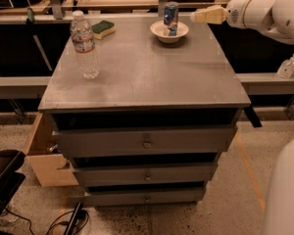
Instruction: Pick redbull can from paper bowl and place on counter
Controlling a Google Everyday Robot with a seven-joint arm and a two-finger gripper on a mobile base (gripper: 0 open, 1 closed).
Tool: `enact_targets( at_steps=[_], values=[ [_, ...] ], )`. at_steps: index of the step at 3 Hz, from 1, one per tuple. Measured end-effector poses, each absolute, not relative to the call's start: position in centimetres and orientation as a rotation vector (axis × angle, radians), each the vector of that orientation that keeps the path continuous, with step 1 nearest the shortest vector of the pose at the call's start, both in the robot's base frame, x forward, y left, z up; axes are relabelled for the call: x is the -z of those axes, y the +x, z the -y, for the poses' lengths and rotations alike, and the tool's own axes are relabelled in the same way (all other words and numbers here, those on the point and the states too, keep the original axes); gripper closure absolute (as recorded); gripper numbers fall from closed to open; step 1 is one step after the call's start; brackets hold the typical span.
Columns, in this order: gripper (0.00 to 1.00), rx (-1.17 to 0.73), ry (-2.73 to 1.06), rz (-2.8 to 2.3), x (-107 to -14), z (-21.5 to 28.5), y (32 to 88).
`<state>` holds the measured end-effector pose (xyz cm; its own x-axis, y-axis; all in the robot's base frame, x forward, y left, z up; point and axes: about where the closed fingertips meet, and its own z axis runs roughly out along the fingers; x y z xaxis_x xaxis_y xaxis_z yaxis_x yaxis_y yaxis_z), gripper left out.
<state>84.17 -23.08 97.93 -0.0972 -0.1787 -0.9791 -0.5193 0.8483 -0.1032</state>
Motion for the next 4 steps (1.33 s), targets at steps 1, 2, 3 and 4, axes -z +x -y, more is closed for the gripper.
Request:
enact_targets(
  at_steps=[1,2,3,4],
  values=[
    [0.0,-0.321,-0.54,-1.67,-97.1,22.7,87.8],
    [0.0,-0.334,-0.54,-1.643,-96.9,21.7,90.1],
    [0.0,-0.354,-0.534,-1.607,-97.0,20.6,91.7],
    [0.0,-0.404,-0.533,-1.574,-96.9,18.4,92.5]
  ],
)
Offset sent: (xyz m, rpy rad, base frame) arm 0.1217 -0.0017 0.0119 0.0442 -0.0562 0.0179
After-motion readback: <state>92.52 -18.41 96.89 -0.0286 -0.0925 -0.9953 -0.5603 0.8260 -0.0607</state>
